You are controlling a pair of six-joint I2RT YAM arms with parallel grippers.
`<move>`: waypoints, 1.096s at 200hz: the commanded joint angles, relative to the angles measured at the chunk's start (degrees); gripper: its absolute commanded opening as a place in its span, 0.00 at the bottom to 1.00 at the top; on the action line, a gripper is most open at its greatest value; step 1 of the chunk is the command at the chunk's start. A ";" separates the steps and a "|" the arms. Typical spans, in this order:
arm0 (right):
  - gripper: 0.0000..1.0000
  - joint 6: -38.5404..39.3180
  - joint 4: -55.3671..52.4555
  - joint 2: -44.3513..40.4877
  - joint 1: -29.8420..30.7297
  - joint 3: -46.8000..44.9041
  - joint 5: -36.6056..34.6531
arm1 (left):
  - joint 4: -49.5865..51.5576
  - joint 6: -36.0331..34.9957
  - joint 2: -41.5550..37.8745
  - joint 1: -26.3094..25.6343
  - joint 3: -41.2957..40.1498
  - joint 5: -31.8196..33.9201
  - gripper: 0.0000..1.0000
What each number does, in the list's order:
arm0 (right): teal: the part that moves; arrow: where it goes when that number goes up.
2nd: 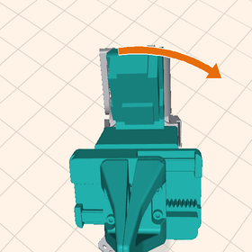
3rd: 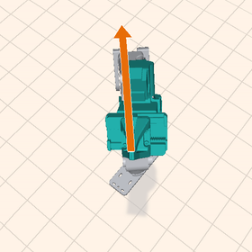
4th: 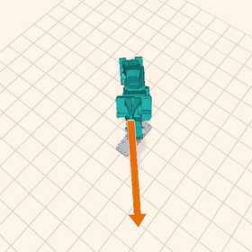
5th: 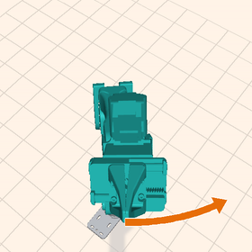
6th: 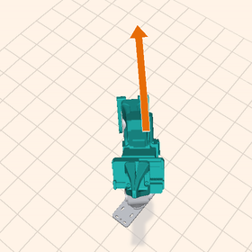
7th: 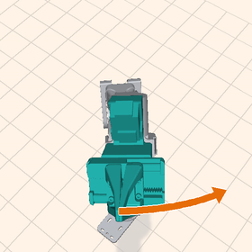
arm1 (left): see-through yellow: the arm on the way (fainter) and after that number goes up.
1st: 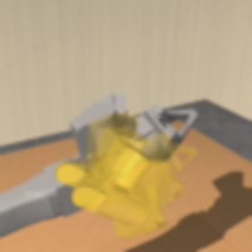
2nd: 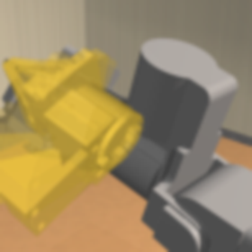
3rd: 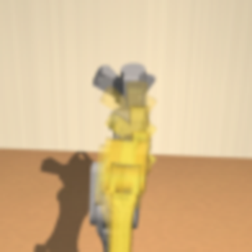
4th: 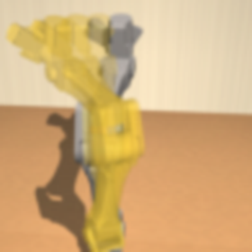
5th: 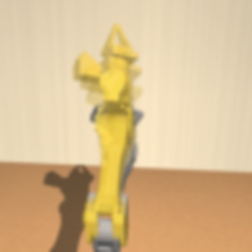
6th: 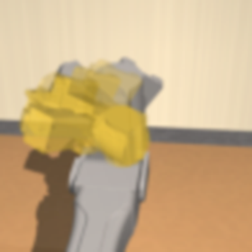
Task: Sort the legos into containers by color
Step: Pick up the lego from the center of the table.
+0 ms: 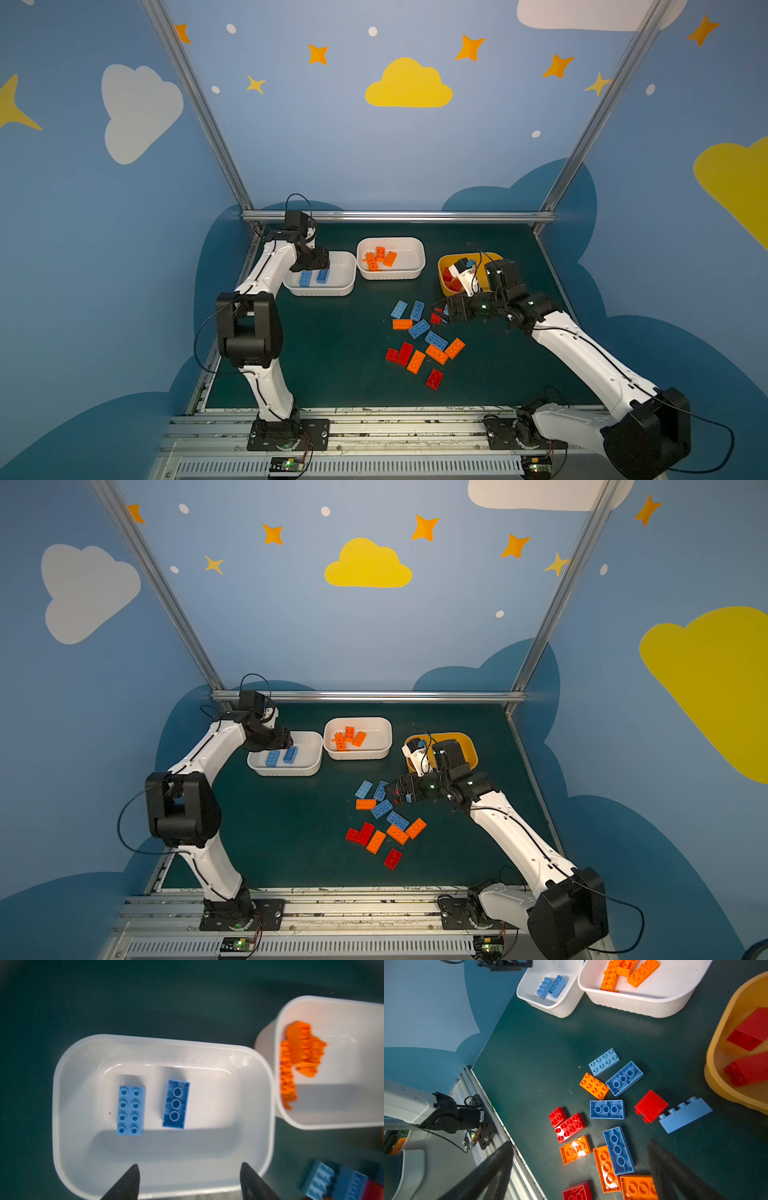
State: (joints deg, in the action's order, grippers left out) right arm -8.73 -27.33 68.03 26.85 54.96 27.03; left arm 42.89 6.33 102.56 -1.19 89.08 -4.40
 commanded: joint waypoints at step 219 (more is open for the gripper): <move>0.98 2.43 -4.80 -8.46 -6.06 -3.19 -6.33 | -7.21 10.03 15.82 -35.43 -1.48 7.67 0.67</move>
State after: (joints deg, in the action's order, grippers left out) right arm -7.01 -31.18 60.73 21.47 52.88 20.53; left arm 33.76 17.72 116.46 -35.75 86.04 2.02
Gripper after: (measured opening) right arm 0.984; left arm 0.678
